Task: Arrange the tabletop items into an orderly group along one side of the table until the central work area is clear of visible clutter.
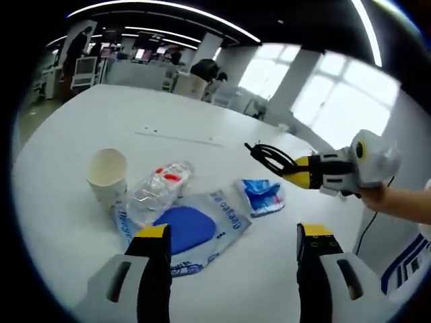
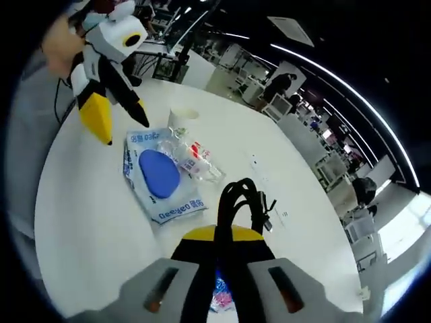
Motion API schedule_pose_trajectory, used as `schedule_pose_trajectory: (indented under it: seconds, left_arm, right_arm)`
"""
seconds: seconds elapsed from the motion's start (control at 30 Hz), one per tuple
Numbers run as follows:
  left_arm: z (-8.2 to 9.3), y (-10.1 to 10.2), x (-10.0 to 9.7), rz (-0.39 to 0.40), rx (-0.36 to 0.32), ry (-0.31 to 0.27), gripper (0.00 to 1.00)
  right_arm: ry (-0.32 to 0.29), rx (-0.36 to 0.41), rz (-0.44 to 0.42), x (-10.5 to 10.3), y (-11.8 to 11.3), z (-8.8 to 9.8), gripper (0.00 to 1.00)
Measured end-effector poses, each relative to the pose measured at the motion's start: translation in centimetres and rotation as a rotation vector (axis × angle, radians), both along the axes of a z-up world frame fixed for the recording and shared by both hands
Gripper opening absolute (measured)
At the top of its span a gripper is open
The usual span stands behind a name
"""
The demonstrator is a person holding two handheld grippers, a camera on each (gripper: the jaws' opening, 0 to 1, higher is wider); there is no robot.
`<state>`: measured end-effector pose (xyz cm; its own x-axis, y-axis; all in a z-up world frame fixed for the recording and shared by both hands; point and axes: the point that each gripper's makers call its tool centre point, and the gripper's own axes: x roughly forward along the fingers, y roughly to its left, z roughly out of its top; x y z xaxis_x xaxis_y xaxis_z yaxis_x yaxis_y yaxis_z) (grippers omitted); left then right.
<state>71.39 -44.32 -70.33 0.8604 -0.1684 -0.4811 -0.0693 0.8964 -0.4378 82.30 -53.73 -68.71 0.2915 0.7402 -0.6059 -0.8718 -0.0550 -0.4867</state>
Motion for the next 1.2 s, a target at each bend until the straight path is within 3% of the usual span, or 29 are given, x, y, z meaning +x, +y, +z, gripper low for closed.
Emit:
schedule_pose_trajectory:
  seconds: [0.37,0.7,1.2]
  left_arm:
    - [-0.4,-1.0,-0.3,-0.044,-0.003,0.007,0.72]
    - [-0.2,-2.3,0.3,-0.079,-0.009,-0.001,0.72]
    - [-0.8,-2.9,0.1,-0.103,-0.022,0.009,0.71]
  right_arm:
    - [0.052,0.004,-0.08,-2.0,-3.3,-0.6,0.0]
    - [0.062,-0.028,-0.115,-3.1,-6.2,-1.6,0.0]
    - [0.134,-0.049,-0.162,-4.6,-7.2,-4.6,0.01]
